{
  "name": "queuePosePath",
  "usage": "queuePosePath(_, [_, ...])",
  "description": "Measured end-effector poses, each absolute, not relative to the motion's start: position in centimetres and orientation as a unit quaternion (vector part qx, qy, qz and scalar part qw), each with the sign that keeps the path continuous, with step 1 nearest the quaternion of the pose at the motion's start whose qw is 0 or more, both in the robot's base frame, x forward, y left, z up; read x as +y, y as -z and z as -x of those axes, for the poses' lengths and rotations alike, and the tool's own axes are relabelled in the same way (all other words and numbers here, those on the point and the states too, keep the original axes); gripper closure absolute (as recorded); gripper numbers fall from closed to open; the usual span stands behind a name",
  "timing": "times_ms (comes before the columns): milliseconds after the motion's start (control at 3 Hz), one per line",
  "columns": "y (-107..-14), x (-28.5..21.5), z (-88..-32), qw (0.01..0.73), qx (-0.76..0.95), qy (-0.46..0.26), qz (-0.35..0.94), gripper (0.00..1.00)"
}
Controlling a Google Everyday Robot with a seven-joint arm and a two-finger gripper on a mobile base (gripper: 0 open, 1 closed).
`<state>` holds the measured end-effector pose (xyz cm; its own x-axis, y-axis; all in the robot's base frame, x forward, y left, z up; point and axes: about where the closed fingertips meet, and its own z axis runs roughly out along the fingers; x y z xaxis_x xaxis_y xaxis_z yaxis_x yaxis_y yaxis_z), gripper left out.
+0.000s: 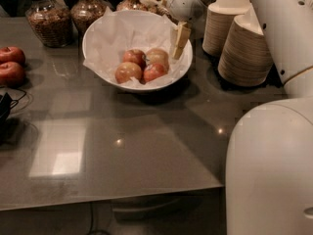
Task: Pick apple from white bowl
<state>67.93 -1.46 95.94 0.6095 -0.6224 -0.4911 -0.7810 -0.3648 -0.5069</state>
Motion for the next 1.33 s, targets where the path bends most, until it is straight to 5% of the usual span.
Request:
queuePosePath(667, [-93.4, 0.7, -69.4, 0.381, 0.455, -0.132, 0.794, 0.00])
queuePosePath(1333, [-94.4, 1.1, -71.1, 0.386, 0.444, -0.110, 0.801, 0.42])
